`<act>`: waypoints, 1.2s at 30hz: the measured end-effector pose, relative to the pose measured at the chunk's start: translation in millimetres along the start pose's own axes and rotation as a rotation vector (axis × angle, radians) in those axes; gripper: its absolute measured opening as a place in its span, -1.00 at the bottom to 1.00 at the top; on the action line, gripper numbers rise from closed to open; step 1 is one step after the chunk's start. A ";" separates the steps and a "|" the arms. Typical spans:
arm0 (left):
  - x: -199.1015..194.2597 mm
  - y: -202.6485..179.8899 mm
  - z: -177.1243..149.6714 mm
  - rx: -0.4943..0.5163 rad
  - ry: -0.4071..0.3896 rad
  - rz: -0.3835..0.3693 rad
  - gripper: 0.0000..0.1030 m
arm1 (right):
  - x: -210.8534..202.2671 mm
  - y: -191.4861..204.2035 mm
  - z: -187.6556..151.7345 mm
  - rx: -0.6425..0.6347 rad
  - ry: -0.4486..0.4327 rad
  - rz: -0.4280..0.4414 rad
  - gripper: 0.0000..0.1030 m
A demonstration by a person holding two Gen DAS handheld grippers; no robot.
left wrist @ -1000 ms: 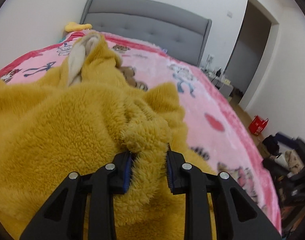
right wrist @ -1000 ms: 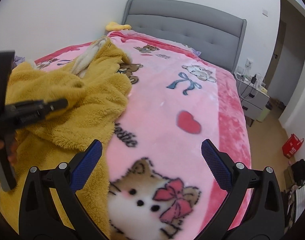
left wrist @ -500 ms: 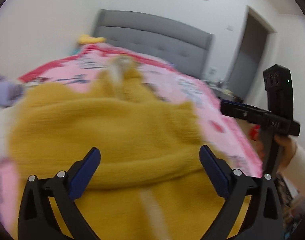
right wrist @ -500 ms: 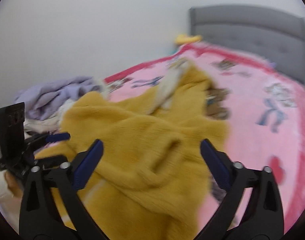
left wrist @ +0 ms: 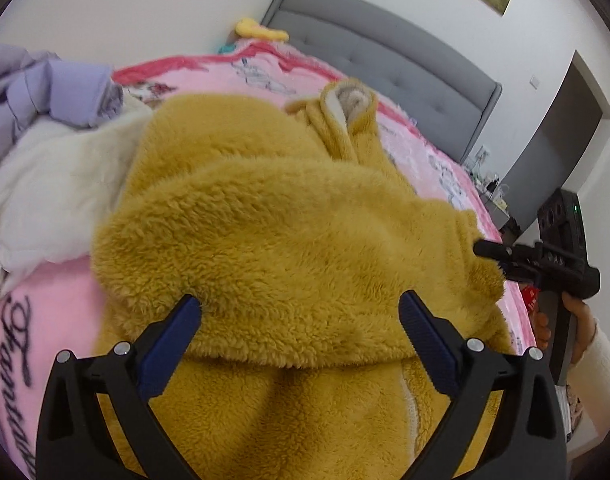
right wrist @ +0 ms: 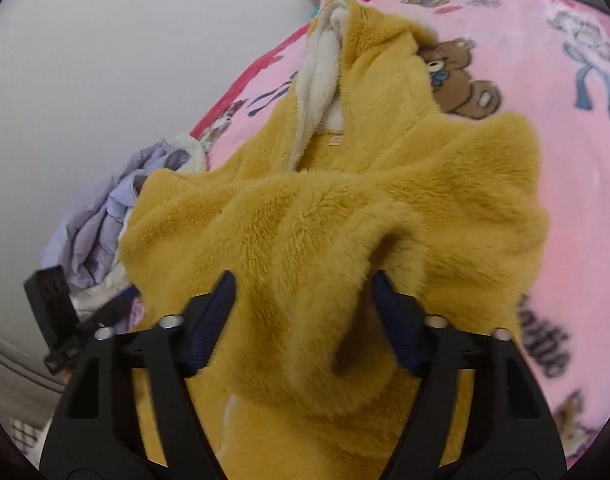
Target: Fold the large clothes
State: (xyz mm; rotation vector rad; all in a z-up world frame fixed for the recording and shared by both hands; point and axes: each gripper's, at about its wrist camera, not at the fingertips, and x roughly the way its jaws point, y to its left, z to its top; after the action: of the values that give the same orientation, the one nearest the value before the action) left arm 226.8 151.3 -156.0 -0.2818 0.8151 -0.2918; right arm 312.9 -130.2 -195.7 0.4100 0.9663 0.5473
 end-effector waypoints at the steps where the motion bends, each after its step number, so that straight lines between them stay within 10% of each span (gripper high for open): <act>1: 6.7 1.1 -0.8 -0.013 0.022 0.000 0.90 | 2.7 -0.2 3.4 0.001 0.003 0.035 -0.82; 6: 17.8 -4.6 -6.3 -0.059 0.006 -0.002 0.90 | -37.1 28.9 33.0 -0.114 -0.103 0.077 -0.81; 10: 27.7 -24.8 -16.0 -0.045 0.010 -0.054 0.90 | -87.8 54.7 30.1 -0.289 -0.148 -0.054 -0.81; 19: 30.4 -22.3 -35.4 -0.040 0.046 -0.095 0.90 | -35.0 -44.1 -49.2 -0.082 0.026 -0.165 -0.77; 26: -21.8 -26.4 -5.9 0.058 -0.005 -0.248 0.90 | -73.9 -4.0 -42.5 -0.194 -0.094 -0.155 0.35; 36: 57.0 5.3 22.7 -0.181 0.187 -0.213 0.90 | -50.9 47.8 21.5 -0.379 0.002 -0.154 0.37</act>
State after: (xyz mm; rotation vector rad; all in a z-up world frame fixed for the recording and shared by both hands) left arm 281.5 138.6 -181.1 -0.5187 1.0000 -0.4493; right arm 296.2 -124.9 -124.8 -0.0045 0.8646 0.5759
